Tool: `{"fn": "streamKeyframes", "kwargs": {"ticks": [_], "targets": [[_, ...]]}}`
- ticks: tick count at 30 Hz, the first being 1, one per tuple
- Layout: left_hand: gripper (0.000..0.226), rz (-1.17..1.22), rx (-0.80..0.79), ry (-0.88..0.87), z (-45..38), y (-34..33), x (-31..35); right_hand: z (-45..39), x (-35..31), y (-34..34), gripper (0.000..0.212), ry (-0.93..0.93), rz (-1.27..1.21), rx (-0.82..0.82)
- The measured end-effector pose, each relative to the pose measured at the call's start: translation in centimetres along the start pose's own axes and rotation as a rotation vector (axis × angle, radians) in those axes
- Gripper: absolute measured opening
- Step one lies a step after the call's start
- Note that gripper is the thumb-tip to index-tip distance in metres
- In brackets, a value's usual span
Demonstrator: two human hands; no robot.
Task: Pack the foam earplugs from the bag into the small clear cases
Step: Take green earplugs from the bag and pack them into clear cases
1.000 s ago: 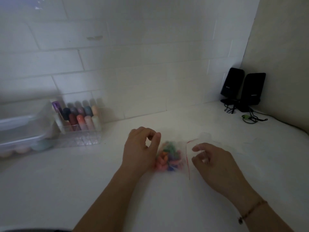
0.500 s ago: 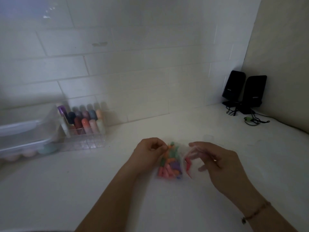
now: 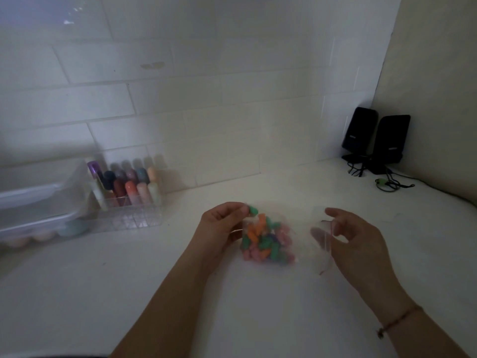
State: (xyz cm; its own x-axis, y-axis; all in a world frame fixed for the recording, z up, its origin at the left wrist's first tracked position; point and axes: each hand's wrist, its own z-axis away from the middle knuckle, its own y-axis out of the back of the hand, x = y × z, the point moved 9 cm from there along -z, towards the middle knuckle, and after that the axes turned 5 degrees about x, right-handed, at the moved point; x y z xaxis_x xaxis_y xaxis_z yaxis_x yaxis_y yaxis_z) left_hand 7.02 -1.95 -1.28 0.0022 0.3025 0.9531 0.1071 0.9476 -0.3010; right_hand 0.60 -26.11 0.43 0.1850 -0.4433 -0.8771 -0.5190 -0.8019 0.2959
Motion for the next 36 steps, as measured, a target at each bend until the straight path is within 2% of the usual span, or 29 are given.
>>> {"fn": "streamKeyframes", "kwargs": {"ticks": [2,3,6,9,11,16,19,20,23,26,27,28,30,31,33,34,36], "targets": [[0.007,0.031,0.008,0.008,0.0,0.1,0.0,0.2,0.0,-0.5,0.019,-0.006,-0.062,-0.043],[0.006,0.058,0.012,0.015,0.0,0.3,0.0,0.4,-0.2,-0.6,0.021,-0.011,-0.108,-0.051],[0.01,0.134,0.025,0.017,-0.1,0.6,0.1,0.7,-0.7,-1.4,0.047,-0.022,-0.185,-0.107],[0.012,0.189,0.104,-0.033,-0.2,1.3,0.6,1.0,-0.7,-2.4,0.052,-0.116,-0.286,-0.19],[0.007,0.207,0.12,-0.09,-0.3,1.7,1.1,1.2,-1.0,-2.4,0.057,-0.108,-0.309,-0.191],[0.008,0.058,0.165,-0.164,-0.4,2.2,1.5,1.1,-1.3,-1.3,0.024,-0.025,-0.056,-0.097],[0.009,0.016,0.152,-0.192,-0.3,1.9,1.6,1.1,-1.4,-0.7,0.002,-0.027,-0.109,-0.026],[0.008,-0.02,0.172,-0.199,-0.3,2.1,1.7,1.1,-1.3,-0.8,0.004,-0.032,-0.108,-0.023],[0.012,0.063,0.171,-0.177,-0.4,2.1,1.4,1.0,-1.0,-1.2,0.005,-0.045,-0.122,-0.056],[0.015,-0.305,0.392,-0.253,-0.2,3.5,1.7,1.1,-0.9,-1.5,0.011,-0.05,-0.109,-0.103],[0.011,-0.366,0.405,-0.249,0.1,3.1,1.8,1.1,-0.8,-1.7,0.014,-0.057,-0.112,-0.118],[0.009,-0.39,0.381,-0.23,0.4,2.5,1.7,1.1,-0.8,-1.8,0.015,-0.069,-0.121,-0.127],[0.014,-0.355,0.219,-0.129,0.6,1.2,0.8,1.2,-0.8,-1.9,0.016,-0.123,-0.213,-0.12],[0.023,-0.347,0.098,-0.075,0.7,0.5,0.2,1.3,-0.7,-2.0,0.015,-0.174,-0.296,-0.114],[0.054,-0.508,-0.095,-0.048,0.8,-0.2,-0.8,1.8,-0.8,-2.5,0.014,-0.285,-0.438,-0.142],[0.062,-0.599,-0.119,-0.066,0.7,0.0,-1.0,2.0,-0.9,-2.9,0.015,-0.321,-0.475,-0.172],[0.057,-0.606,-0.046,-0.106,0.1,1.1,-0.6,2.6,-0.9,-3.2,0.018,-0.361,-0.477,-0.234]]}}
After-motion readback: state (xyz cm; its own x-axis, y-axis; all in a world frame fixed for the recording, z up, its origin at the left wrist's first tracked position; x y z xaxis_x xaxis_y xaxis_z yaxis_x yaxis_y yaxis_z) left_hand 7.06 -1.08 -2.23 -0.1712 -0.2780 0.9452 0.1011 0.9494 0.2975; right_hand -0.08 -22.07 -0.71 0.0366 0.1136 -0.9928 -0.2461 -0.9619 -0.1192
